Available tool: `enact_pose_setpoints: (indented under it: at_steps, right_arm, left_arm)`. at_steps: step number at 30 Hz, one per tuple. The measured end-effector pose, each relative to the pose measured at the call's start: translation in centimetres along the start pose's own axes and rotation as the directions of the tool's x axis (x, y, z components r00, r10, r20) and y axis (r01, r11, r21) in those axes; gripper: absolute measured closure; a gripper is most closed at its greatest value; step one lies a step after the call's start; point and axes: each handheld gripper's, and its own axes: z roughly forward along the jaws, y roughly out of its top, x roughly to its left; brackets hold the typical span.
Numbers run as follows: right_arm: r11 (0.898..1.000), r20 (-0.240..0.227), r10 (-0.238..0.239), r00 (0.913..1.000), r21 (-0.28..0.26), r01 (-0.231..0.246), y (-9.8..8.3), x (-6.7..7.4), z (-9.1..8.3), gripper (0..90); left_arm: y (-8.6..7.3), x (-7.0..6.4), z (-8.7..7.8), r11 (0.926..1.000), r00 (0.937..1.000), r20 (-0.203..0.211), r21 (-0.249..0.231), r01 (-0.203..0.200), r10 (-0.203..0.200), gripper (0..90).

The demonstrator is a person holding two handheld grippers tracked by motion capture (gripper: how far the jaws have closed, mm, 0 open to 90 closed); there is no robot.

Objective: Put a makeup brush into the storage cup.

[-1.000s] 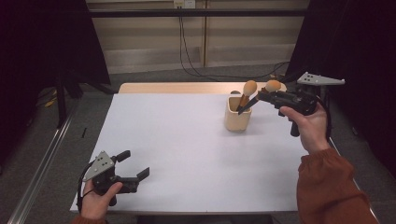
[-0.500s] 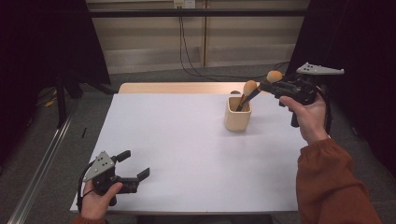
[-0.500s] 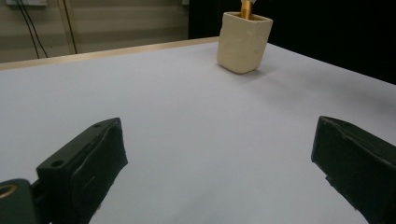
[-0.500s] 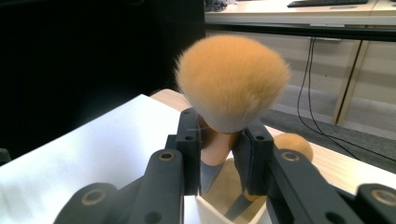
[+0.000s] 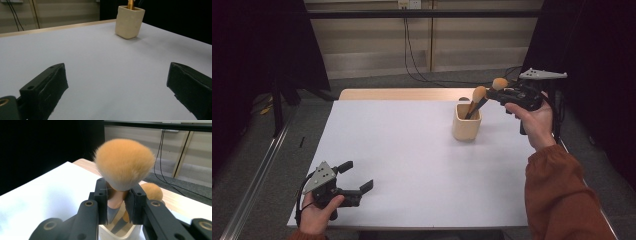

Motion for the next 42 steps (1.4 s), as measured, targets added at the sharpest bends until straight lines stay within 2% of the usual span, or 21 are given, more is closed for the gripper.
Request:
enact_pose_setpoints:
  at_steps: [13,20,29,33,42]
  right_arm:
    - [0.999,0.020,-0.001,0.9998,0.040,0.000,-0.8,-0.5,0.8,73.7]
    - [0.999,0.031,0.016,0.9994,0.039,-0.017,-2.2,-1.0,1.3,73.7]
    - [0.999,0.041,0.008,0.9991,0.047,-0.010,-2.7,-1.3,1.6,73.7]
    - [0.999,0.036,0.026,0.9990,0.038,-0.027,-3.2,-1.3,1.8,73.7]
    - [0.998,0.042,0.025,0.9988,0.055,-0.027,-3.9,-1.4,2.2,73.7]
  left_arm:
    - [0.0,0.1,0.0,1.0000,1.0000,-0.003,0.003,-0.002,0.002,2.9]
    - [0.0,0.1,0.0,1.0000,1.0000,-0.005,0.000,-0.002,0.002,2.9]
    - [0.1,0.1,-0.1,0.9999,0.9999,-0.006,-0.001,-0.010,0.010,3.3]
    - [0.1,0.1,-0.1,0.9999,0.9999,-0.005,-0.002,-0.012,0.012,3.4]
    - [0.1,0.1,-0.1,0.9999,0.9999,-0.007,-0.002,-0.011,0.011,3.3]
